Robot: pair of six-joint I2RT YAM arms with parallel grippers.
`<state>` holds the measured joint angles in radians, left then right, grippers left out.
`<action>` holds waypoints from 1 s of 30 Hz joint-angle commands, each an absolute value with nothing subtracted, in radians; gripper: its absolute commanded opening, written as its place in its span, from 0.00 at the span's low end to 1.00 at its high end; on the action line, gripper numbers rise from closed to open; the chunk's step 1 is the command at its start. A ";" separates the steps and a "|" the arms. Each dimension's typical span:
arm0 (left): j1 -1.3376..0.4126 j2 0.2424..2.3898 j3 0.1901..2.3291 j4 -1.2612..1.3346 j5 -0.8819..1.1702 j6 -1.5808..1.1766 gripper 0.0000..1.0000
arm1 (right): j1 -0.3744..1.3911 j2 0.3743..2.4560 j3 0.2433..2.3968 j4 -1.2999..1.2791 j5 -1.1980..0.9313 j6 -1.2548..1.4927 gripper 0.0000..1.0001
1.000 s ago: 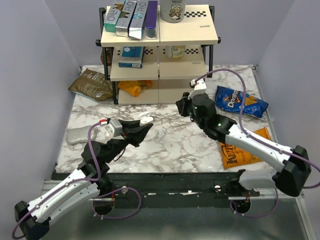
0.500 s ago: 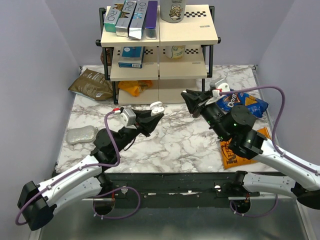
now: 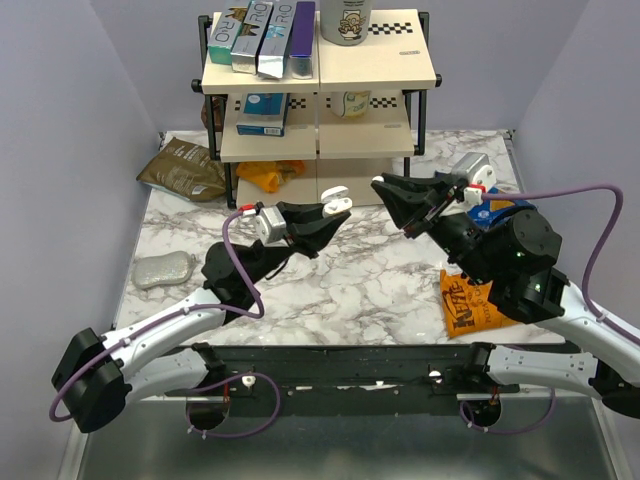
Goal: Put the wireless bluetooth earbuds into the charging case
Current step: Place the earbud in the charging case.
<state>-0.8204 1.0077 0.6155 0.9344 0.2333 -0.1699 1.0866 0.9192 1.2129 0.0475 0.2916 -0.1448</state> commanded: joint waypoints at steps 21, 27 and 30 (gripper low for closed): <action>-0.821 1.103 0.733 1.071 0.328 -0.247 0.00 | 1.137 0.965 1.181 0.078 0.250 -0.207 0.01; -0.821 1.103 0.733 1.074 0.331 -0.256 0.00 | 1.137 0.986 1.178 0.109 0.275 -0.229 0.01; -0.821 1.101 0.733 1.074 0.333 -0.259 0.00 | 1.137 0.997 1.178 0.114 0.301 -0.241 0.01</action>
<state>-0.8204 1.1007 0.7067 1.0237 0.3031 -0.2478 1.1290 0.9848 1.1862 0.0689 0.2672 -0.2115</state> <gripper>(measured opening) 0.336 0.264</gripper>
